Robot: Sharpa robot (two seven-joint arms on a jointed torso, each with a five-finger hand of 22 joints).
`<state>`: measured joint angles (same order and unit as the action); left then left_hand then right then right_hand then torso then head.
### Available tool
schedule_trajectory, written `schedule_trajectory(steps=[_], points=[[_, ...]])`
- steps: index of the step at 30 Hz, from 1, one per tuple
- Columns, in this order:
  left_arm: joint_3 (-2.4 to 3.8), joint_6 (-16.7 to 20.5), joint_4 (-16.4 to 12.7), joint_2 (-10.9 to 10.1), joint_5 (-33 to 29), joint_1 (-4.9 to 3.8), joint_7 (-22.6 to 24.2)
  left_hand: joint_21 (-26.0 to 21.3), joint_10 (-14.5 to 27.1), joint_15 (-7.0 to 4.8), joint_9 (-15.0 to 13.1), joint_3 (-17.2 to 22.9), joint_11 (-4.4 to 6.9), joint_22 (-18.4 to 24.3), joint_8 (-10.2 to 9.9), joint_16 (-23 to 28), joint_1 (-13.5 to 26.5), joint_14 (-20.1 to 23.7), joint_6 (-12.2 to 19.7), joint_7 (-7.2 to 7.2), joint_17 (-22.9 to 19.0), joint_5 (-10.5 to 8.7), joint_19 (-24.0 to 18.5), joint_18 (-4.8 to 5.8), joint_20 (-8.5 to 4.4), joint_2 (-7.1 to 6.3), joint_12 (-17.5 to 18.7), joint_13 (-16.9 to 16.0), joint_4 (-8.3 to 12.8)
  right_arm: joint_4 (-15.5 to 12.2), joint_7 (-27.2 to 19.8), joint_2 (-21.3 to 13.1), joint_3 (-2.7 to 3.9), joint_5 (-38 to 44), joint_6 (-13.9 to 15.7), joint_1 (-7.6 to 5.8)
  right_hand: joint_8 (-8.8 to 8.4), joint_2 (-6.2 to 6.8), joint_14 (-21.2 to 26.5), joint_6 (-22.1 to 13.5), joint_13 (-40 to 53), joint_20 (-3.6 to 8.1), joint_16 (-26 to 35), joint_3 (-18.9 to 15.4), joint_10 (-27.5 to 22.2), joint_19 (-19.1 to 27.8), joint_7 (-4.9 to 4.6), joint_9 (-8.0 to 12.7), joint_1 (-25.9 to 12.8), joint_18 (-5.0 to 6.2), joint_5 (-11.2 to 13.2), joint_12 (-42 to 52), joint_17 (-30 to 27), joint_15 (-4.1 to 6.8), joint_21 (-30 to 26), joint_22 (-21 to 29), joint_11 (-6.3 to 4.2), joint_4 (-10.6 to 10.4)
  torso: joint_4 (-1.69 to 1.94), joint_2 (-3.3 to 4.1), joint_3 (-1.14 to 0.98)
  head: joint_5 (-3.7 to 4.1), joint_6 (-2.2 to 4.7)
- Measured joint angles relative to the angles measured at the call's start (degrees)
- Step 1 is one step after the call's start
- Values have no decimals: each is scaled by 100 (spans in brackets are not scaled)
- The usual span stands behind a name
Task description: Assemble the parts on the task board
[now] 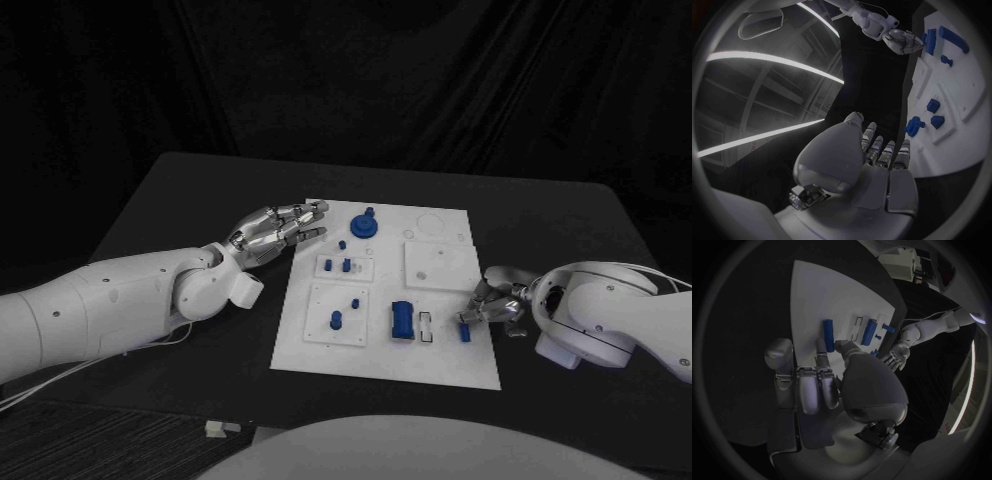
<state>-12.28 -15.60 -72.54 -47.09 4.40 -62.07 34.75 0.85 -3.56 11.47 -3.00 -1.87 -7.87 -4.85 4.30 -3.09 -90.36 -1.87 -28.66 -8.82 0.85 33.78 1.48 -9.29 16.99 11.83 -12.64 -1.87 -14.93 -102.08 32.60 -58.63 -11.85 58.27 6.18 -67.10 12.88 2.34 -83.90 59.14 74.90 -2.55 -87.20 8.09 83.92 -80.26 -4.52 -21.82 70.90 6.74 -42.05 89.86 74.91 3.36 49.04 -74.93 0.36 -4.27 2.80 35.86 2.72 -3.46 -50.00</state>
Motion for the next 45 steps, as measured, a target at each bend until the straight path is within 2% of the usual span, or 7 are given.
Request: schedule_trajectory(steps=[2, 20, 30, 31, 34, 37, 45], points=[[0, 0, 0, 1, 0, 1, 0, 0, 0, 0, 0, 0, 0, 0, 0, 0, 0, 0, 0, 0, 0, 0, 0, 0, 0, 0, 0, 0, 0, -28, -33, -1, -6, -192, 78, 4, 6, 6, 5, -13, 0, 0, 0, 207, -1, 0, 7, 4, -55, -1, 2, 0, 0, 5, 0, 0, 1, 177, 0, 0, -1, 2, 0], [0, -4, -2, -3, 0, 2, -1, 0, 3, 0, 1, 8, -3, 1, 0, 0, 0, 0, 3, -3, 0, 0, 0, 0, 0, 0, 0, 1, -6, -60, -391, 267, -7, -1366, 511, 9, 72, -33, -11, 1, 5, 0, -22, 261, -2, 0, 21, -53, -183, -1, -21, 0, 0, 20, -31, 1, 2, 135, -2, 0, 0, 7, 0], [0, -11, -1, -2, 0, 3, -1, 0, 21, 0, 1, 41, -21, 5, 0, 0, 0, 0, 20, -20, 0, 0, 0, 0, 0, 0, 0, 1, -8, 47, -430, 420, -7, -1496, 522, 60, 139, -49, -11, -71, 4, 0, -22, 430, -2, 0, 10, -131, -377, -2, 207, 0, 0, 19, -87, 1, 3, 272, -1, 2, 0, 5, 0], [0, -11, -1, -2, 0, 3, -1, 0, 21, 0, 1, 41, -21, 5, 0, 0, 0, 0, 20, -20, 0, 0, 0, 0, 0, 0, 0, 1, -8, 55, -430, 430, -7, -1500, 516, 69, 150, -46, -10, -86, 4, 0, -22, 594, -2, 0, 16, -135, -422, -2, 239, 0, 0, 19, -112, 2, 3, 432, -1, 3, 0, 5, 0], [0, -13, -1, -2, 0, 3, -2, 0, 21, 0, 1, 41, -21, 5, 0, 0, 0, 0, 20, -20, 0, 0, 0, 0, 0, 0, 0, 1, -8, 69, -427, 447, -8, -1498, 492, 97, 183, -38, -10, -129, 4, 0, -22, 617, -3, 0, 8, -148, -493, -2, 268, 0, 0, 18, -148, 2, 3, 412, 2, 4, 1, 3, 0], [0, -15, -1, -2, 0, 4, -3, 0, 21, 0, 2, 41, -21, 5, 0, 0, 0, 0, 20, -20, 0, 0, 0, 0, 0, 0, 0, 1, -8, 87, -417, 449, -5, -1456, 470, 114, 217, -30, -10, -169, 3, 0, -22, 774, -3, 0, 5, -164, -572, -2, 433, 0, 0, 18, -164, 2, 3, 568, 2, 4, 1, -2, 0], [0, -19, 0, -3, 0, 5, -5, 0, 21, 0, 2, 41, -21, 5, 0, 0, 0, 0, 20, -20, 0, 0, 0, 0, 0, 0, 0, 1, -8, 97, -398, 464, -7, -1292, 441, 147, 215, -30, -10, -197, 3, 0, -22, 854, -3, 0, 13, -173, -617, -2, 688, 0, 0, 17, -200, 2, 3, 617, 1, 4, 1, -7, 0]])
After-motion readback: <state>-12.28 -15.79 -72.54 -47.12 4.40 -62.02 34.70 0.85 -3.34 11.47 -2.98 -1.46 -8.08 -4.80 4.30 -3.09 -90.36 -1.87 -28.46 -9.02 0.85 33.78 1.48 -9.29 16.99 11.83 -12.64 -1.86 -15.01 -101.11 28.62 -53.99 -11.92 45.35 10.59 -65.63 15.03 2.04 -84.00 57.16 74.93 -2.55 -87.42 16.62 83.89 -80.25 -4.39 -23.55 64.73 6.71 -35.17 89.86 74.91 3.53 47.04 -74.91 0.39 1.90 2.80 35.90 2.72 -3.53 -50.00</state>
